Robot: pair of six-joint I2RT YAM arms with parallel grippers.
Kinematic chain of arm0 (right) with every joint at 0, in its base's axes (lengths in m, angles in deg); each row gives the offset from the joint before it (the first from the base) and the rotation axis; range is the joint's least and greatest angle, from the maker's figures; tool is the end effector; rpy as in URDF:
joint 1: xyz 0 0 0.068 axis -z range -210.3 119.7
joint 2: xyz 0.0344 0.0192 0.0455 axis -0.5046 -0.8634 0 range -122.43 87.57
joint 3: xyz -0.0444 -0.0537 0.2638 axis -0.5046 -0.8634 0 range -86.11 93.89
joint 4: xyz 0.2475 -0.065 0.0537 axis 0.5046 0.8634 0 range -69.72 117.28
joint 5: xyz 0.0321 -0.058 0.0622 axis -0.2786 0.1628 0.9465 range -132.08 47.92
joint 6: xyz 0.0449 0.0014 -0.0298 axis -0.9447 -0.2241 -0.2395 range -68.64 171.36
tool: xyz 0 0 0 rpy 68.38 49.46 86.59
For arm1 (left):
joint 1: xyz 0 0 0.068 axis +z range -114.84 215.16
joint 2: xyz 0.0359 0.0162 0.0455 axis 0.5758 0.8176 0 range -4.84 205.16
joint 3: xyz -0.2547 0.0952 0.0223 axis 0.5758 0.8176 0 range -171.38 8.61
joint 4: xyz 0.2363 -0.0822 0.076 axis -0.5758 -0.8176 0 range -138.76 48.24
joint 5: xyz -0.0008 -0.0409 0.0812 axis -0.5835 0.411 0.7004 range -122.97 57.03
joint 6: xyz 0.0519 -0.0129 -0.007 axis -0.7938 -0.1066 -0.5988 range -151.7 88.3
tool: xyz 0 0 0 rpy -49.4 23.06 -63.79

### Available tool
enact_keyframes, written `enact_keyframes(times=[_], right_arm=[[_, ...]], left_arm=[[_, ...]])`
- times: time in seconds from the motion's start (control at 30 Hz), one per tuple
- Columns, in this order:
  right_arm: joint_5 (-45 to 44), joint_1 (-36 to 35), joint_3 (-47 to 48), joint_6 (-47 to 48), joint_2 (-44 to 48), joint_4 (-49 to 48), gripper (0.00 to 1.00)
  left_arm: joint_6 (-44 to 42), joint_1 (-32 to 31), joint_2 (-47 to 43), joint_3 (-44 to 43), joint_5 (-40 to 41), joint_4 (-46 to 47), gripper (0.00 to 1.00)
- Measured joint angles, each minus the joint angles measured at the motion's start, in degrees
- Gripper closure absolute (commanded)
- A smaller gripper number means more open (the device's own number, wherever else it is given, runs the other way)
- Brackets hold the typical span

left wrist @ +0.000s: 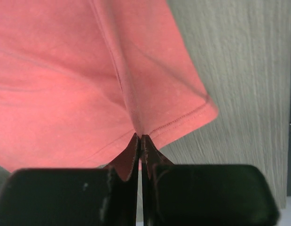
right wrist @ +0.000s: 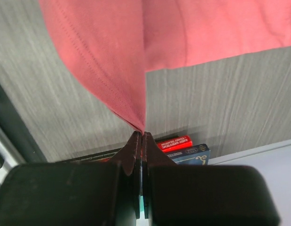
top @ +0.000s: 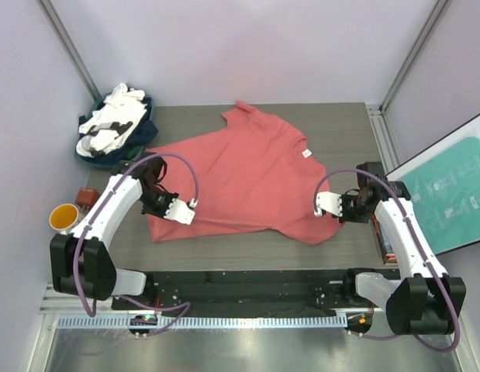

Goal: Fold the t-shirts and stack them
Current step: Flatten out the tshirt

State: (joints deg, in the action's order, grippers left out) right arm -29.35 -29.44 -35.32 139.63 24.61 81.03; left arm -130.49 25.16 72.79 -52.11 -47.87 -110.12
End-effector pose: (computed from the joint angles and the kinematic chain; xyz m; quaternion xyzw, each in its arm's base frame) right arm 0.1841 0.0051 0.2517 -0.6910 0.6991 -0.0255 0.1820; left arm 0.2194 -0.0480 0.2495 0.8085 0.5725 -0.0639 0.1200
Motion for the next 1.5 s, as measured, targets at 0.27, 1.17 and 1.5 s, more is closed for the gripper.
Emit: enact_keyframes(times=[0.27,1.17,1.5], right_arm=[[-1.0,0.0,-2.9,3.6,3.7,4.9,0.99],[0.4,-0.5,18.9,-23.6,-32.5,-28.5,0.99],[1.9,-3.1,50.8,-42.2,-62.6,-36.0,0.99]], left_arm=[[-5.0,0.0,0.0,-1.2,0.4,-5.8,1.00],[10.2,0.0,17.0,-10.1,15.0,15.7,0.93],[20.9,-0.1,31.0,-25.9,23.3,23.5,1.00]])
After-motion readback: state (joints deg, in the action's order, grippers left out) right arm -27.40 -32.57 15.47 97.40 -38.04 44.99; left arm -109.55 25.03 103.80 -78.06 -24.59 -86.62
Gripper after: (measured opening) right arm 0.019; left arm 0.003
